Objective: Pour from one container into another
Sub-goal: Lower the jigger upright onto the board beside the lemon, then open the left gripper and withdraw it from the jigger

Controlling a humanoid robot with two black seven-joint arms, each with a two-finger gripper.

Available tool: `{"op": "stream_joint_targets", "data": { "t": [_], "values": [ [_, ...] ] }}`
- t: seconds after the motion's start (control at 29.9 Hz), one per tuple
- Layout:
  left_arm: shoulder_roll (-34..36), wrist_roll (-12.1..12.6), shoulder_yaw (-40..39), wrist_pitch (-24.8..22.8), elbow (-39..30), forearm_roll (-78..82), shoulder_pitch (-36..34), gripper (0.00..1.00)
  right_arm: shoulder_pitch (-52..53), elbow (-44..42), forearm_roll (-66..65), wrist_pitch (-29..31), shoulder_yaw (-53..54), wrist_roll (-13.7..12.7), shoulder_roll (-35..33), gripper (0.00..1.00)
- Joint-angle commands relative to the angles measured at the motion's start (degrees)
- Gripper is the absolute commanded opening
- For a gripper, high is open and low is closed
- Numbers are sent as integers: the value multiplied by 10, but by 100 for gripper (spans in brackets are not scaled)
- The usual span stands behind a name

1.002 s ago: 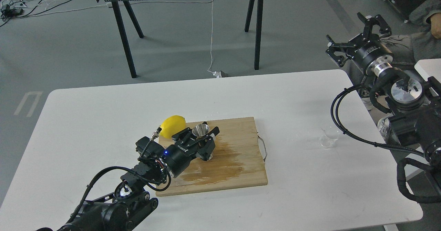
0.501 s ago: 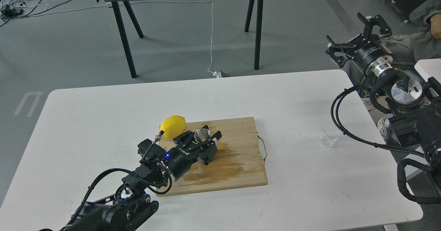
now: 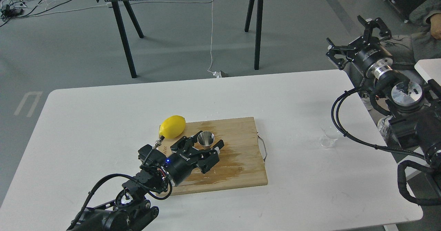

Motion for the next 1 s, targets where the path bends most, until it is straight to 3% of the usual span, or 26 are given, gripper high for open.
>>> {"op": "stream_joint_targets", "data": {
  "t": [0.0,0.63,0.97],
  "values": [
    [0,0,0,0,0,-1,4,91,-1,0,1,0,1,0,0,99],
    [0,0,-2,0,-1,-2,21,91,-18,3,3,0,2,-3,-2,99],
    [0,0,-5,0,-1,-3,21,91,-55,47,2,0,3,-1,-13,99]
  ]
}}
